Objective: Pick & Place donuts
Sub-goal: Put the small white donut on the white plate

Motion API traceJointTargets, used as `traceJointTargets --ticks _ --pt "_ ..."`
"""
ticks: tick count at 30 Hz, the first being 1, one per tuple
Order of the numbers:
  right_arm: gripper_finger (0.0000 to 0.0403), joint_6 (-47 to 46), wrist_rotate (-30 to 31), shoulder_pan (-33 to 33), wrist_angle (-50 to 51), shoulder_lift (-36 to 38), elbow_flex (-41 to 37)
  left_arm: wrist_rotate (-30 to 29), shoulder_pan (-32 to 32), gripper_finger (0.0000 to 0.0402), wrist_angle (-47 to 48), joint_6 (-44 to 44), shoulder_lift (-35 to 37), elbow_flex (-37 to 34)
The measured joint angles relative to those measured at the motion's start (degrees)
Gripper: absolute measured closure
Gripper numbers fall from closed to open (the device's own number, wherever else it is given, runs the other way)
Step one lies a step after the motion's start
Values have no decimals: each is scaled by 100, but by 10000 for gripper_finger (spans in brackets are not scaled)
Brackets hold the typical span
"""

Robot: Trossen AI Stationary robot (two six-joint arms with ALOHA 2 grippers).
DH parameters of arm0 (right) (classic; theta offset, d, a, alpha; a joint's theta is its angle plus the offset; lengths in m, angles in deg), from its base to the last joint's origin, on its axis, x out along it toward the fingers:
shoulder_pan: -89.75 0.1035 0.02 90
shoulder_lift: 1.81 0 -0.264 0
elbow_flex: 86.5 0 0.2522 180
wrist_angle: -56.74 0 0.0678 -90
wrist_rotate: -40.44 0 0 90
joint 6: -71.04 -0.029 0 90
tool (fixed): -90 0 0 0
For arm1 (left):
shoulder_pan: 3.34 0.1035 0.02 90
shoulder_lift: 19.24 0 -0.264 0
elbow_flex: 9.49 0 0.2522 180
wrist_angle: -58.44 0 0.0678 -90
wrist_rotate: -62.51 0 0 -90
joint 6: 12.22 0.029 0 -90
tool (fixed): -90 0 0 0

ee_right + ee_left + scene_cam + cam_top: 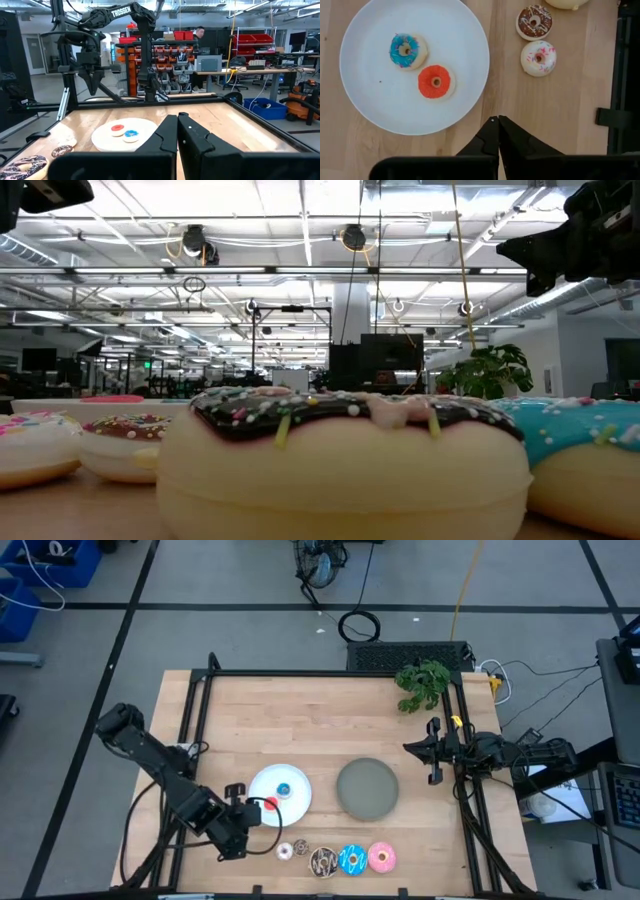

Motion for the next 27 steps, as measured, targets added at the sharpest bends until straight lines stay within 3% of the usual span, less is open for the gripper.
traceJointTargets --ticks 27 --pt "403 -242 -11 -1 24 2 1 -254 237 391 31 299 0 0"
